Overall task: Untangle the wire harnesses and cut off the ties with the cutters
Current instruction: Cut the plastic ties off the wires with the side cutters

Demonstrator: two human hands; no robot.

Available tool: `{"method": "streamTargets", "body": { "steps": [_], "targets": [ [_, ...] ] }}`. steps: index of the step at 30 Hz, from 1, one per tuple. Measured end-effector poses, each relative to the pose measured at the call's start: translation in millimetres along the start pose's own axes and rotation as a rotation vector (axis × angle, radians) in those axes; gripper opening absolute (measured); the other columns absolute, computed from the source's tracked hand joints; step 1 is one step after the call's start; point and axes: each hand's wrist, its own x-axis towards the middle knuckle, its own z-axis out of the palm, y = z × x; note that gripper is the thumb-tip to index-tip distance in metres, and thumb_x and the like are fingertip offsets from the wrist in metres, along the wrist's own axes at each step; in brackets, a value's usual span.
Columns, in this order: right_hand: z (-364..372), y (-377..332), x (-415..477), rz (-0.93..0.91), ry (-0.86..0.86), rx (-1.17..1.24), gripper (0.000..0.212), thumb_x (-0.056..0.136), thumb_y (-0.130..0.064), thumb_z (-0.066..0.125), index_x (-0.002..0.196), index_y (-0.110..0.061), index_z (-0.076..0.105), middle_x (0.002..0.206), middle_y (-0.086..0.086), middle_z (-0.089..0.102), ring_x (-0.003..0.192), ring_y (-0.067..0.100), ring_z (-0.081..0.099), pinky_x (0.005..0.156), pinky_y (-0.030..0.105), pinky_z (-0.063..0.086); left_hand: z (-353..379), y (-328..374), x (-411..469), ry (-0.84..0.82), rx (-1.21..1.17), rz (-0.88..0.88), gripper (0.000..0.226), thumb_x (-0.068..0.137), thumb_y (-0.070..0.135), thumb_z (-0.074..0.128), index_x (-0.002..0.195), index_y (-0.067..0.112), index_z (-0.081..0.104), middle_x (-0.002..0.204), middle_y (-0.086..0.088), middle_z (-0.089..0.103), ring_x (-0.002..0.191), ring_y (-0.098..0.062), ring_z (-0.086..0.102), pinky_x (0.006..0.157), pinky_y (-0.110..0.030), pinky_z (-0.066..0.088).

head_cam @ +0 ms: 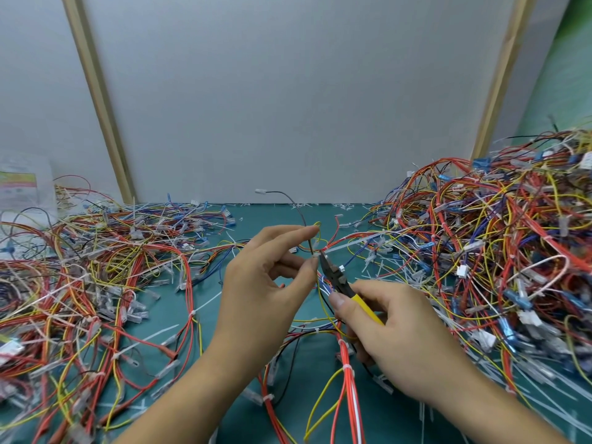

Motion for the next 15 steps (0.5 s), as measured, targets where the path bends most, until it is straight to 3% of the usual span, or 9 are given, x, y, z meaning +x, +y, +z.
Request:
{"method": "streamTargets", "body": {
  "steps": [4, 15],
  "targets": [
    [0.0, 0.4, -0.3, -0.001, -0.011, -0.001, 0.042, 0.093, -0.052, 0.056, 0.074, -0.015, 0.055, 0.064, 0.013, 0.058, 0.054, 0.024, 0.058, 0.055, 0.048, 0.051, 0.0, -0.3, 0.2, -0.005, 0.01, 0.0, 0.034, 0.086, 0.0, 0.072, 0.112, 0.022, 0.073, 0.106, 0.008, 0.066, 0.073, -0.012, 0.068, 0.069, -0.017, 0.052],
    [-0.5, -0.3, -0.3, -0.005, -0.008, 0.001, 0.045, 0.093, -0.053, 0.055, 0.072, -0.013, 0.054, 0.065, 0.016, 0.056, 0.059, 0.032, 0.055, 0.056, 0.051, 0.05, 0.0, -2.3, 0.5, -0.003, 0.028, 0.009, 0.034, 0.086, 0.001, 0.072, 0.111, 0.024, 0.073, 0.106, 0.011, 0.066, 0.07, -0.01, 0.068, 0.068, -0.015, 0.052]
  ]
}}
